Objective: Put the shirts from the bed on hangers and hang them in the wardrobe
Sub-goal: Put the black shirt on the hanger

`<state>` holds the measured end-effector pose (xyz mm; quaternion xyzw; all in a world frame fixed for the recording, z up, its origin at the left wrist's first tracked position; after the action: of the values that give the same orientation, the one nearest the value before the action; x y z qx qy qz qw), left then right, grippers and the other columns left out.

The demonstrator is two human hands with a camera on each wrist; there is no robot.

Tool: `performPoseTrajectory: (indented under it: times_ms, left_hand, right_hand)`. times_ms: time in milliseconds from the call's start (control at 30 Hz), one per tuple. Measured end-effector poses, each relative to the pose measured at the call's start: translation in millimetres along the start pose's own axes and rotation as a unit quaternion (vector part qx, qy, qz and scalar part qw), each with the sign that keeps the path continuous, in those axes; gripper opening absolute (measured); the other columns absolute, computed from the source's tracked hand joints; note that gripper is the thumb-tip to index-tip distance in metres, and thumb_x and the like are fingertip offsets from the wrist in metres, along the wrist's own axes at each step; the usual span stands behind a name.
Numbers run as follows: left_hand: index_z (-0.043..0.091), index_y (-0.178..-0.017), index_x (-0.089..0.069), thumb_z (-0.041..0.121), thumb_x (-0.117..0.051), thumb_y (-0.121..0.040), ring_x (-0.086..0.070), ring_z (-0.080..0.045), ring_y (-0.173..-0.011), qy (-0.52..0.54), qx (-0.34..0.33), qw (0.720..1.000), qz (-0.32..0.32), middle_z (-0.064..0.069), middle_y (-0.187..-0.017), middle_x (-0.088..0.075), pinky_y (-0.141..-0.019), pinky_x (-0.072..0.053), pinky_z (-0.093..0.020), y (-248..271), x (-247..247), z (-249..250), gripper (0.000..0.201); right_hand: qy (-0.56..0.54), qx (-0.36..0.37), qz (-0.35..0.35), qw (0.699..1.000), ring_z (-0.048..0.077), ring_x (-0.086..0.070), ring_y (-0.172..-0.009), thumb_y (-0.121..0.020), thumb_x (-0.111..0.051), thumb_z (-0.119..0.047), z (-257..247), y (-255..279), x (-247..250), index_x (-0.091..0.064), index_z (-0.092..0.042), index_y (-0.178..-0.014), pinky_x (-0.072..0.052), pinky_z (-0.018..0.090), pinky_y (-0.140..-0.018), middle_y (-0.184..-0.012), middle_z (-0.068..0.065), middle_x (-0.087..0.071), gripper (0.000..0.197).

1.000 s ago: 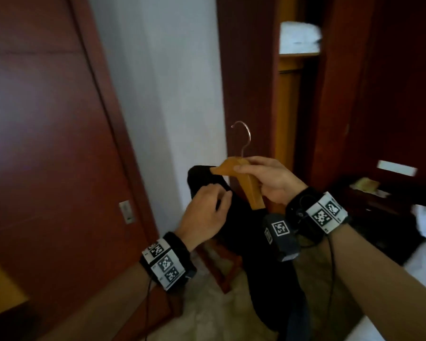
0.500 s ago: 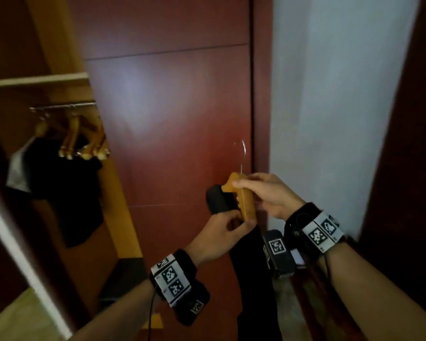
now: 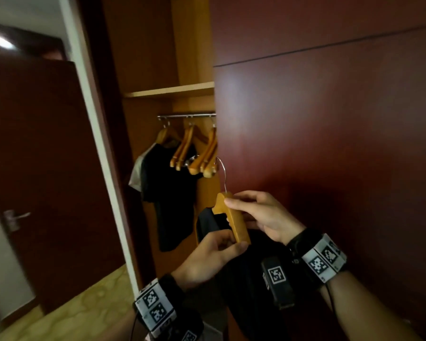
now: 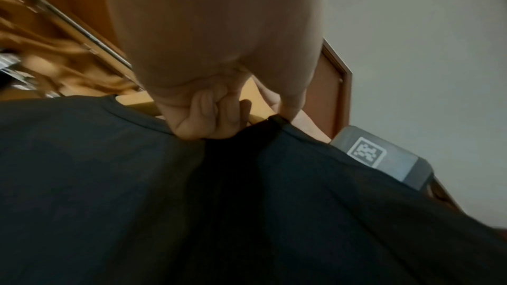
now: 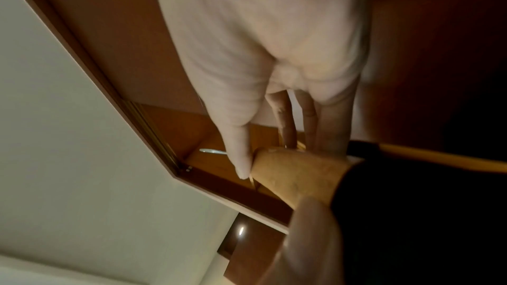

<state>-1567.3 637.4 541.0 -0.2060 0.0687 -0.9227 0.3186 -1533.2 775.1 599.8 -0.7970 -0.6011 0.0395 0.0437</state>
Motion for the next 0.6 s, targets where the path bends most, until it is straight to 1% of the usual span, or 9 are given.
performPoseTrajectory:
  times_ms: [33, 67, 133, 233, 300, 367, 433, 500, 600]
  left_hand:
    - [0.006, -0.104, -0.071, 0.046, -0.072, -0.094, -0.061, -0.019, -0.082, 0.001, 0.012, 1.000, 0.014, -0.012, -0.089, -0.069, -0.078, -0.045, -0.034, -3, 19, -6, 0.042]
    - [0.006, -0.102, -0.072, 0.039, -0.070, -0.097, -0.063, -0.014, -0.080, 0.001, 0.020, 0.999, 0.033, -0.006, -0.085, -0.070, -0.076, -0.047, -0.028, -9, 43, -16, 0.033]
    - [0.002, -0.102, -0.074, 0.031, -0.065, -0.101, -0.063, -0.010, -0.071, 0.013, 0.046, 0.998, 0.045, 0.001, -0.078, -0.070, -0.066, -0.045, -0.020, -21, 88, -34, 0.030]
    - [-0.004, -0.110, -0.071, 0.049, -0.063, -0.097, -0.061, -0.020, -0.065, 0.004, 0.067, 0.997, 0.041, -0.009, -0.077, -0.070, -0.057, -0.042, -0.021, -41, 160, -55, 0.055]
    - [0.001, -0.109, -0.073, 0.049, -0.064, -0.098, -0.064, -0.027, -0.074, -0.004, 0.085, 0.996, 0.039, -0.019, -0.088, -0.074, -0.064, -0.045, -0.028, -57, 203, -72, 0.050]
    - [0.010, -0.100, -0.075, 0.043, -0.062, -0.100, -0.068, -0.018, -0.074, -0.006, 0.102, 0.994, 0.047, -0.008, -0.085, -0.076, -0.065, -0.048, -0.024, -74, 244, -86, 0.035]
    - [0.012, -0.098, -0.073, 0.042, -0.059, -0.102, -0.065, -0.009, -0.065, -0.014, 0.108, 0.993, 0.044, 0.004, -0.075, -0.071, -0.058, -0.046, -0.020, -93, 278, -99, 0.034]
    - [0.012, -0.096, -0.070, 0.042, -0.057, -0.103, -0.059, -0.005, -0.056, -0.016, 0.112, 0.993, 0.042, 0.008, -0.068, -0.066, -0.053, -0.042, -0.018, -109, 305, -109, 0.034]
    - [0.013, -0.091, -0.066, 0.043, -0.058, -0.102, -0.053, -0.006, -0.049, 0.002, 0.107, 0.993, 0.043, 0.008, -0.061, -0.058, -0.049, -0.038, -0.018, -130, 339, -121, 0.032]
  right_hand:
    - [-0.006, 0.002, -0.010, 1.000, 0.027, -0.076, -0.084, -0.090, -0.081, -0.021, 2, -19, -14, -0.072, -0.004, -0.118, -0.065, 0.041, -0.078, -0.097, 0.017, -0.079, 0.034]
    - [-0.012, 0.001, -0.017, 1.000, 0.027, -0.076, -0.084, -0.090, -0.082, -0.021, 5, -43, -31, -0.072, -0.004, -0.119, -0.065, 0.041, -0.077, -0.098, 0.017, -0.079, 0.035]
    - [-0.015, -0.006, -0.027, 0.999, 0.025, -0.076, -0.081, -0.090, -0.082, -0.023, 13, -87, -63, -0.073, -0.004, -0.118, -0.065, 0.038, -0.073, -0.095, 0.015, -0.079, 0.035]
    - [-0.012, -0.012, -0.033, 0.999, 0.019, -0.076, -0.077, -0.090, -0.081, -0.026, 23, -152, -112, -0.073, -0.006, -0.112, -0.063, 0.032, -0.065, -0.090, 0.009, -0.079, 0.031]
    - [-0.011, -0.015, -0.027, 0.999, 0.018, -0.076, -0.076, -0.091, -0.081, -0.028, 27, -195, -138, -0.074, -0.007, -0.108, -0.062, 0.031, -0.061, -0.088, 0.008, -0.079, 0.028]
    - [-0.003, -0.021, -0.021, 1.000, 0.017, -0.077, -0.075, -0.091, -0.081, -0.030, 29, -234, -160, -0.074, -0.009, -0.102, -0.059, 0.029, -0.057, -0.086, 0.008, -0.079, 0.024]
    - [0.014, -0.025, -0.013, 1.000, 0.018, -0.078, -0.077, -0.089, -0.083, -0.033, 29, -273, -177, -0.076, -0.007, -0.104, -0.059, 0.028, -0.058, -0.089, 0.010, -0.080, 0.031]
    - [0.046, -0.029, -0.017, 0.998, 0.021, -0.079, -0.081, -0.087, -0.084, -0.039, 26, -305, -187, -0.077, -0.006, -0.107, -0.059, 0.030, -0.062, -0.095, 0.012, -0.081, 0.039]
    - [0.094, -0.027, -0.052, 0.994, 0.024, -0.080, -0.083, -0.089, -0.082, -0.039, 15, -348, -200, -0.076, -0.011, -0.110, -0.062, 0.032, -0.065, -0.096, 0.011, -0.081, 0.036]
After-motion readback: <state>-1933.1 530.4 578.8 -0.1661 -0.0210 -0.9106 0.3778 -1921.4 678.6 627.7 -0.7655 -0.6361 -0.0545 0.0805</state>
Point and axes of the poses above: each hand's wrist, its own y-axis away from the middle knuckle, its own x-axis out of the back of the hand, z = x × y, the point moved 6 cm from there along -y, towards the middle knuckle
